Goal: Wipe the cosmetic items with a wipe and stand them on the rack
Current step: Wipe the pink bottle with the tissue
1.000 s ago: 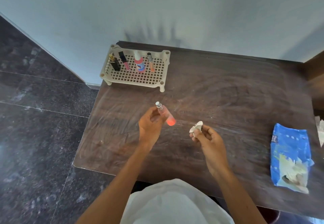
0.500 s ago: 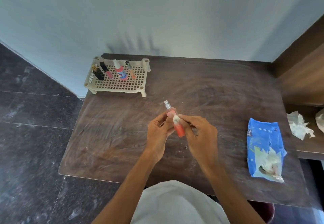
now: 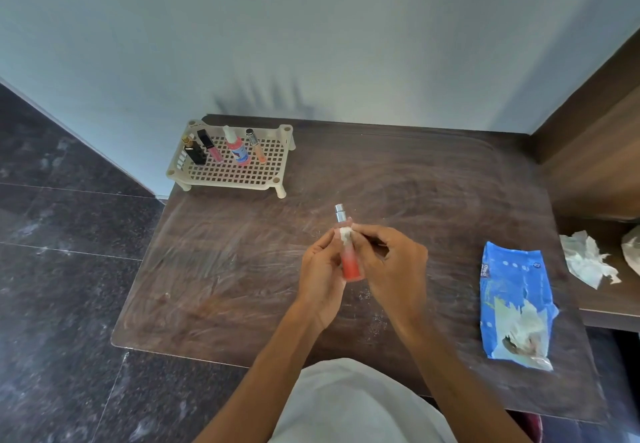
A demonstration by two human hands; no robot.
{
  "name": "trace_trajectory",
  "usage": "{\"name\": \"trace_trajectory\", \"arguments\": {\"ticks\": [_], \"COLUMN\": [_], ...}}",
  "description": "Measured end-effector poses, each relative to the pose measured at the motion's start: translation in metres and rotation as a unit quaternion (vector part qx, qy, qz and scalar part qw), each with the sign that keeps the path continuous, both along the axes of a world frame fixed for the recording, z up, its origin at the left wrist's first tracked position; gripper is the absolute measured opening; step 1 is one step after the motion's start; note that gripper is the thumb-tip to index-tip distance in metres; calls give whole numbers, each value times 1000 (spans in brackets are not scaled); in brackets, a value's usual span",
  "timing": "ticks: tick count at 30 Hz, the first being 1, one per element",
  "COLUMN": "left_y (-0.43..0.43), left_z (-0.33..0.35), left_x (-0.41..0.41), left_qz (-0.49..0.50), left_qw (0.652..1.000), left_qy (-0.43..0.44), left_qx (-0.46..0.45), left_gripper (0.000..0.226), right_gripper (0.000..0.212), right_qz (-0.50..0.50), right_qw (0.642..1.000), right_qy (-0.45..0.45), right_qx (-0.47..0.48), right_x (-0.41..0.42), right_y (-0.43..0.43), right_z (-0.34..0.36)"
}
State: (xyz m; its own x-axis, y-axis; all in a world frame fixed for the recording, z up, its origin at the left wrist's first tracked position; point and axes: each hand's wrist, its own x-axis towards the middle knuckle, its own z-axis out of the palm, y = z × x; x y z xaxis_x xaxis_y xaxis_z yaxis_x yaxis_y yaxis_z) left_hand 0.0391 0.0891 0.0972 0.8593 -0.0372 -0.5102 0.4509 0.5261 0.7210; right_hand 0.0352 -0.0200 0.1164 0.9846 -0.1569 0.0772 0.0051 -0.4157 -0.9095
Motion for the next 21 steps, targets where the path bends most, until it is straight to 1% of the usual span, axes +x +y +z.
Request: {"name": "trace_trajectory", "arguments": {"ticks": [3, 5, 12, 14, 18, 21], "left_y": [-2, -5, -9, -8, -8, -11], "left_z": [3, 2, 1, 4, 7, 5], "left_x": [6, 5, 1, 5, 15, 13], "left_qz": [26, 25, -1, 13, 69, 74], "left_qw": [999, 999, 1000, 1000, 997, 996], "left_qy": [8, 9, -2, 1, 22, 38], "left_qx": [-27, -26, -12, -18, -16, -11], "left_gripper": [28, 28, 28, 28, 31, 35], "right_gripper": [20, 20, 16, 17, 20, 22], "right_qz": [-3, -12, -8, 2, 26, 31], "right_qw": [1000, 999, 999, 999, 996, 994], "right_qy": [3, -4, -33, -41, -45, -60], "right_qx": [-28, -43, -12, -19, -66, -86], "right_x": [-20, -25, 5, 6, -16, -26], "right_y": [-7, -9, -2, -1, -7, -9], "right_z": [-6, -9, 3, 4, -2, -4]}}
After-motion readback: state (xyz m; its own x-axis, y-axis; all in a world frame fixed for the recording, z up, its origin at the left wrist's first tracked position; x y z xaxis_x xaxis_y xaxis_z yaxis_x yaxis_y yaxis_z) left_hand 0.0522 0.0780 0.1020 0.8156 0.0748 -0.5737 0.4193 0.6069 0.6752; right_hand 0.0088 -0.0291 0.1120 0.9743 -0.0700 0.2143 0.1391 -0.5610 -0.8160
